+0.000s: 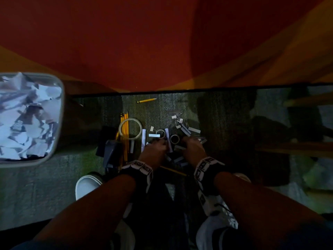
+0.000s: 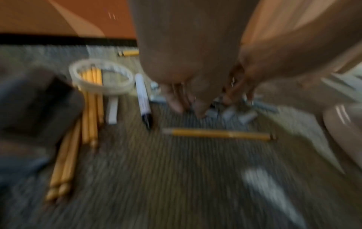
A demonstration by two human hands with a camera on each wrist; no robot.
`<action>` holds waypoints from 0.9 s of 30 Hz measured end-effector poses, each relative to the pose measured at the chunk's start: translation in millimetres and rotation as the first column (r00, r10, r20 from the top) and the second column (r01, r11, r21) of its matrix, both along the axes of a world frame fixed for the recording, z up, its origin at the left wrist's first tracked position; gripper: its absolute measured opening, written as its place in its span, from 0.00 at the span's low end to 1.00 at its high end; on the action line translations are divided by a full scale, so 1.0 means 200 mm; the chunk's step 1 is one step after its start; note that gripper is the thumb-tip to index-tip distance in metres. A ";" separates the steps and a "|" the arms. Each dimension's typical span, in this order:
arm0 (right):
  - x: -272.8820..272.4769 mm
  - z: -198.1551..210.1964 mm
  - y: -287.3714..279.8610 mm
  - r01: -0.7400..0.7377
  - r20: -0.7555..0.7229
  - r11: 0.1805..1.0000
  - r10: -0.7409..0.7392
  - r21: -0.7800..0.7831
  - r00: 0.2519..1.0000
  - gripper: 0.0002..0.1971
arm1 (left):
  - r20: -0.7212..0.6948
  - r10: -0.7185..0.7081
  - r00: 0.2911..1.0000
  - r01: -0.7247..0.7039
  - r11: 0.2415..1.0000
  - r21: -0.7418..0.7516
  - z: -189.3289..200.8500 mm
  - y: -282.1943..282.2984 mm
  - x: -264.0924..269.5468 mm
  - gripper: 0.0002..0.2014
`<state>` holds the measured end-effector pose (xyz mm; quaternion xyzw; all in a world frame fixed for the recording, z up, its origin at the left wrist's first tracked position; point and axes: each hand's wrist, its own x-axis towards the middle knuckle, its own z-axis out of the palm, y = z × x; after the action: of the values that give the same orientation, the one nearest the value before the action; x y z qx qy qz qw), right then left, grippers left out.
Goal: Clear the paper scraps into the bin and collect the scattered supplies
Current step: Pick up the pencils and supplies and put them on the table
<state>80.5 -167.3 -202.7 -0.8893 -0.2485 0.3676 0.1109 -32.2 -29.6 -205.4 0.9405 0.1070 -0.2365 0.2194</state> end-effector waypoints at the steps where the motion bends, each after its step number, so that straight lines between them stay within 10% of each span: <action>1: -0.01 -0.01 0.00 -0.015 0.015 1.000 0.016 -0.010 1.000 0.19 | 0.002 -0.017 1.000 0.017 1.000 0.026 -0.01 0.00 -0.01 0.18; 10: 0.21 0.21 0.12 -0.163 -0.133 0.987 0.162 0.001 0.978 0.13 | 0.048 -0.051 0.998 0.051 0.999 -0.005 0.10 0.05 0.04 0.21; 19: 0.53 0.84 0.12 -0.257 -0.039 0.966 0.256 -0.030 0.966 0.13 | 0.093 0.422 0.902 -0.404 0.900 -0.166 0.88 0.16 0.34 0.08; 27: 0.52 1.53 -0.06 -0.301 0.102 0.953 0.296 0.042 0.950 0.11 | 0.243 0.379 0.893 -0.345 0.923 -0.172 1.47 -0.03 0.46 0.08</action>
<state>185.2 -178.7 102.6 -0.8544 -0.3955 0.3302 0.0673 60.0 -35.7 88.9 0.9118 0.2345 -0.0665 0.3304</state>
